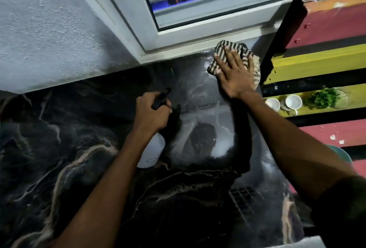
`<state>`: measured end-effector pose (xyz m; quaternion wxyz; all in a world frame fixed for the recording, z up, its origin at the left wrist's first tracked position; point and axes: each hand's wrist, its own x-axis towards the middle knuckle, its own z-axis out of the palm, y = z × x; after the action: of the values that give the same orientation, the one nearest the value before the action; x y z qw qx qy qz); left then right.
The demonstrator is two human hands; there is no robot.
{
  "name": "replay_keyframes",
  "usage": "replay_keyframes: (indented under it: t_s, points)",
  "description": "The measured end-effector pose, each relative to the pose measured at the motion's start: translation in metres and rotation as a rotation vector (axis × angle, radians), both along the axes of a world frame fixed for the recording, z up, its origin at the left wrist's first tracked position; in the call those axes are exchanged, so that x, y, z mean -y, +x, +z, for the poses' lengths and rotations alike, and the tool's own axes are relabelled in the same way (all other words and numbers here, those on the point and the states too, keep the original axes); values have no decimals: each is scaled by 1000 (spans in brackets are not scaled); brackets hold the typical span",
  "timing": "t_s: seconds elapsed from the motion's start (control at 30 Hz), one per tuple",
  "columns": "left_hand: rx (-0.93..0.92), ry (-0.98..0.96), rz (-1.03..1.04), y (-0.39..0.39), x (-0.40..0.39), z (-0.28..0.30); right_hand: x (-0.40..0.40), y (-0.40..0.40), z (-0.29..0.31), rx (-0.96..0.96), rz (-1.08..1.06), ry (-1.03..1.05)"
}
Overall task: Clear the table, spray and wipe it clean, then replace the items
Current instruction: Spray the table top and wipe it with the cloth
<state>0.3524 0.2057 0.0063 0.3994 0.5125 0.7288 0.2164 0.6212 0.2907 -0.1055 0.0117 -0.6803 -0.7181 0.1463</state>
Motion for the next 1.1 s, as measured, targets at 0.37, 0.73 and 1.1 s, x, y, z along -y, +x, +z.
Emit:
replay_keyframes:
  t_s: [0.37,0.73,1.1]
  points:
    - [43,-16,-33,28,5,1,249,-5,-7,-3,226,-11]
    - [-19,-32,-66,36,13,8,42,-46,1,-56,18,-35]
    - [-25,-17,-70,28,12,12,56,-22,0,0,404,-31]
